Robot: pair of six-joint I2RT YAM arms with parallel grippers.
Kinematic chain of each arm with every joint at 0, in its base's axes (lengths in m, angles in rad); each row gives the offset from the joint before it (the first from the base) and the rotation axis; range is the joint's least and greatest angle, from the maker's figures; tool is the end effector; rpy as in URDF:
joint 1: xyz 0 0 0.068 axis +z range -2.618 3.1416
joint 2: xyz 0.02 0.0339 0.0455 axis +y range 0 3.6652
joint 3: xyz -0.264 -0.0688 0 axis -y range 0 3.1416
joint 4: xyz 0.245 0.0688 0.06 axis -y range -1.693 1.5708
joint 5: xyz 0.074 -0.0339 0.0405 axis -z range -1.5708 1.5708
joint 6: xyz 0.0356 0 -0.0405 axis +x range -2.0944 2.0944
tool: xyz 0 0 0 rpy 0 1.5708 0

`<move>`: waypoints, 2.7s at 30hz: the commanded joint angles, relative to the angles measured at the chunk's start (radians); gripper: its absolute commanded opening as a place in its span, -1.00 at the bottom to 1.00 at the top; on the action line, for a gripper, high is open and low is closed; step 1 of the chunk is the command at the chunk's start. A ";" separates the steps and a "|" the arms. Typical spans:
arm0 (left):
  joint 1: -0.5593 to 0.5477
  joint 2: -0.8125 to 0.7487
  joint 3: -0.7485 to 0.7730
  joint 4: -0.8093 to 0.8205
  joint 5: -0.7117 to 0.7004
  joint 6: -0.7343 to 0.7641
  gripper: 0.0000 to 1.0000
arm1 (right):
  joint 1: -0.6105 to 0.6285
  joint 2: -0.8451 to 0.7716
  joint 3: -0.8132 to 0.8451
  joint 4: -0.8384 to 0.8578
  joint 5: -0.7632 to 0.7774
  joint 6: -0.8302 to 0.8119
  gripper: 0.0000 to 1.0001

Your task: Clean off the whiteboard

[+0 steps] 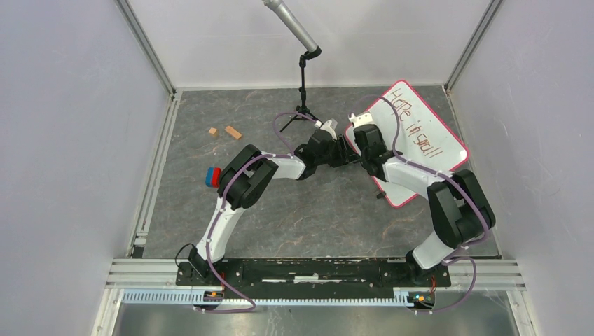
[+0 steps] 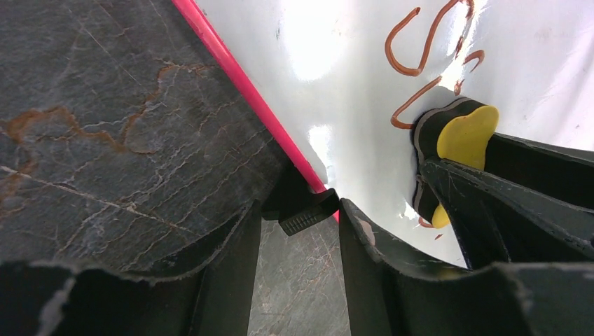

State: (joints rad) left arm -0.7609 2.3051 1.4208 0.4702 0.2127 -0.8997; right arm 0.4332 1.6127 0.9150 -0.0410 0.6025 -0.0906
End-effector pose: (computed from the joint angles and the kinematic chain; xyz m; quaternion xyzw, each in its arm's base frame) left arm 0.3556 -0.3490 0.1142 0.0001 0.8347 -0.4612 0.3011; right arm 0.3114 0.1218 0.1963 -0.1103 0.8748 -0.2016 0.4266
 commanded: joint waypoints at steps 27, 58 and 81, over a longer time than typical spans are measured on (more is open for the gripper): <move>-0.003 0.035 -0.013 -0.053 -0.004 -0.016 0.02 | 0.092 -0.094 -0.250 0.033 0.027 0.125 -0.73; 0.006 0.063 -0.012 -0.048 0.001 -0.047 0.03 | 0.012 0.018 -0.033 0.123 0.053 0.045 -0.73; 0.005 0.073 0.001 -0.043 0.011 -0.054 0.04 | -0.016 0.227 0.153 0.077 -0.066 0.038 -0.75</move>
State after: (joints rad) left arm -0.7578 2.3280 1.4250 0.5110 0.2382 -0.9497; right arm 0.4007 1.7683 1.0485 0.0666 0.6098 -0.1020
